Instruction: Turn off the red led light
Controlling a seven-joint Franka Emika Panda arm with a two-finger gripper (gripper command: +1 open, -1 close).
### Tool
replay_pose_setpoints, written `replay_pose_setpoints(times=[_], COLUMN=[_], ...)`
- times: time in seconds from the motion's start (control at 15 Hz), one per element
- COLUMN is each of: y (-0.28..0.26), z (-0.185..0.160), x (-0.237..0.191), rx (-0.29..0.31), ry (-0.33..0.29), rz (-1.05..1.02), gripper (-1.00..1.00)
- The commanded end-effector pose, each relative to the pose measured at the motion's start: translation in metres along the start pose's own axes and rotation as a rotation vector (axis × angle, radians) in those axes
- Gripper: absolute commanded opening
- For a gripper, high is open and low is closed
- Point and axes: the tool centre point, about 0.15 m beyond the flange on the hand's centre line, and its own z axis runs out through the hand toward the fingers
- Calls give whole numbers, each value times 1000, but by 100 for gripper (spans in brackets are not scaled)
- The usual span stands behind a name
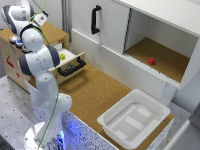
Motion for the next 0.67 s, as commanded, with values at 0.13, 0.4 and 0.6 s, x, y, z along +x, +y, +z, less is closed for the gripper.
replay_pose_setpoints(times=[0.13,0.4,0.6], y=[15,25,36], z=[-5,5,4], x=[67,90,105], rx=[58,-24,-20], ry=[-300,-380,-366], rz=[142,124,95], gripper=[100,100,100])
